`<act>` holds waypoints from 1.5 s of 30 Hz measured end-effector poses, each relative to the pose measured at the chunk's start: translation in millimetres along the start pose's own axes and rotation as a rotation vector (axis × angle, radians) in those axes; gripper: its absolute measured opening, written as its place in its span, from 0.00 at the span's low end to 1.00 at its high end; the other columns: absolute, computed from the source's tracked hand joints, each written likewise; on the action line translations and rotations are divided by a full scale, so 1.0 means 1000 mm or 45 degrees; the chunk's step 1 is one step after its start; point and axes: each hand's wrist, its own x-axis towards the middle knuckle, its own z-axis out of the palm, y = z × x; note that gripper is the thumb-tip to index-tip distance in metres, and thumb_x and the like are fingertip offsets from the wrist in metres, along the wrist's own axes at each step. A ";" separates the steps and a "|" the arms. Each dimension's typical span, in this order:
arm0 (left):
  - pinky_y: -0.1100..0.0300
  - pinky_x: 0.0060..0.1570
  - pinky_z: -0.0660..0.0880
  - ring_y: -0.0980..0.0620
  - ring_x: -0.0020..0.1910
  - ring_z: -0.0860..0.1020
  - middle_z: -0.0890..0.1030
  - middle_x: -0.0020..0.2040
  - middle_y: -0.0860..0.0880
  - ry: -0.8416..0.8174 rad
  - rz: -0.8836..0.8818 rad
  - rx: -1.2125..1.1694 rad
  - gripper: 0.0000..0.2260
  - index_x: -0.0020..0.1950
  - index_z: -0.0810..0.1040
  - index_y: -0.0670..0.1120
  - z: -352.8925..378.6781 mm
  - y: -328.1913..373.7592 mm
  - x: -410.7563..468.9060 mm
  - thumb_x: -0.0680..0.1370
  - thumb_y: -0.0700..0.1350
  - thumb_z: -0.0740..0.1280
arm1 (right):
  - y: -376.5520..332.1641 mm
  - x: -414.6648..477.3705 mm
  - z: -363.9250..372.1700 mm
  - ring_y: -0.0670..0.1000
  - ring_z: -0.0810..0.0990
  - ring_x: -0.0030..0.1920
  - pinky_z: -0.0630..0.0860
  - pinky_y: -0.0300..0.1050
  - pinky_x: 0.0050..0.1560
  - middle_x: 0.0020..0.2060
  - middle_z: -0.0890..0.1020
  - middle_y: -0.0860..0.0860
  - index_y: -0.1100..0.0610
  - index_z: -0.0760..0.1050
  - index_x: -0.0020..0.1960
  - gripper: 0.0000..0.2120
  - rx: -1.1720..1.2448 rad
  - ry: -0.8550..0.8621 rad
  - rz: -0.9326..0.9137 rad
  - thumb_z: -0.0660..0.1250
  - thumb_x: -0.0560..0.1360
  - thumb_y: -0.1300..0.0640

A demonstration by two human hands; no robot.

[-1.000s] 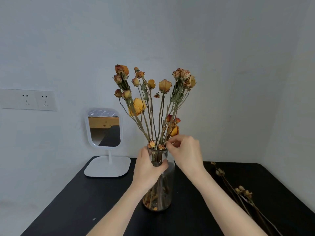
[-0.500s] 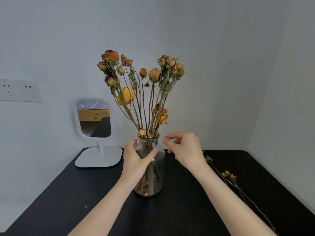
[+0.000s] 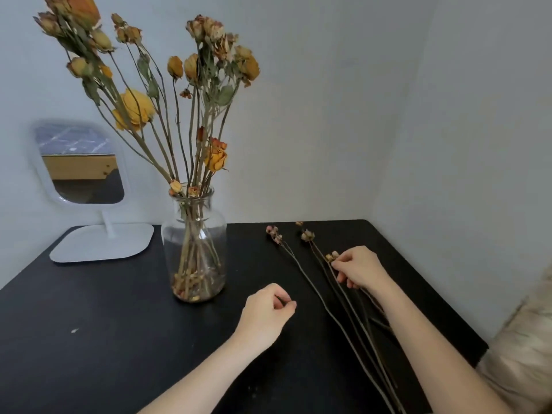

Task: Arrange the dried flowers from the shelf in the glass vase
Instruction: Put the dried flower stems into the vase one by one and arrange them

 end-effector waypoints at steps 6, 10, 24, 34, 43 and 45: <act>0.57 0.43 0.76 0.51 0.40 0.78 0.78 0.40 0.50 0.013 -0.123 0.234 0.08 0.43 0.76 0.48 0.032 0.023 0.044 0.77 0.51 0.65 | 0.024 0.004 0.004 0.45 0.77 0.27 0.78 0.42 0.37 0.31 0.83 0.49 0.54 0.78 0.40 0.06 -0.205 -0.017 0.093 0.66 0.75 0.54; 0.61 0.33 0.71 0.51 0.37 0.78 0.78 0.38 0.50 0.089 -0.181 0.362 0.12 0.40 0.74 0.46 0.051 0.035 0.057 0.75 0.54 0.67 | 0.028 0.003 0.012 0.44 0.76 0.26 0.73 0.40 0.31 0.29 0.81 0.48 0.54 0.78 0.42 0.08 -0.330 -0.052 0.101 0.66 0.75 0.50; 0.61 0.31 0.67 0.51 0.32 0.72 0.71 0.33 0.49 0.165 -0.304 0.267 0.14 0.32 0.66 0.44 0.044 0.037 0.065 0.77 0.44 0.63 | 0.025 0.008 0.013 0.48 0.81 0.37 0.80 0.46 0.45 0.37 0.83 0.50 0.56 0.79 0.47 0.06 -0.347 -0.076 0.161 0.66 0.75 0.55; 0.66 0.29 0.68 0.55 0.28 0.74 0.74 0.30 0.49 0.229 -0.129 0.155 0.11 0.37 0.74 0.43 0.019 0.041 0.051 0.78 0.45 0.63 | 0.020 0.006 0.001 0.46 0.80 0.35 0.71 0.38 0.31 0.35 0.82 0.50 0.55 0.79 0.46 0.06 -0.208 0.149 0.061 0.66 0.75 0.54; 0.64 0.34 0.74 0.55 0.28 0.75 0.75 0.30 0.49 0.238 -0.128 0.108 0.09 0.39 0.77 0.43 0.011 0.033 0.043 0.77 0.45 0.64 | 0.010 0.008 0.004 0.49 0.81 0.39 0.77 0.43 0.39 0.39 0.81 0.51 0.56 0.78 0.48 0.08 -0.309 0.093 0.114 0.68 0.73 0.53; 0.61 0.36 0.77 0.54 0.28 0.75 0.75 0.29 0.49 0.239 -0.128 0.107 0.11 0.37 0.77 0.43 0.008 0.031 0.042 0.77 0.44 0.64 | 0.007 0.009 0.007 0.49 0.81 0.40 0.76 0.43 0.38 0.40 0.81 0.51 0.56 0.77 0.49 0.08 -0.333 0.063 0.140 0.68 0.73 0.53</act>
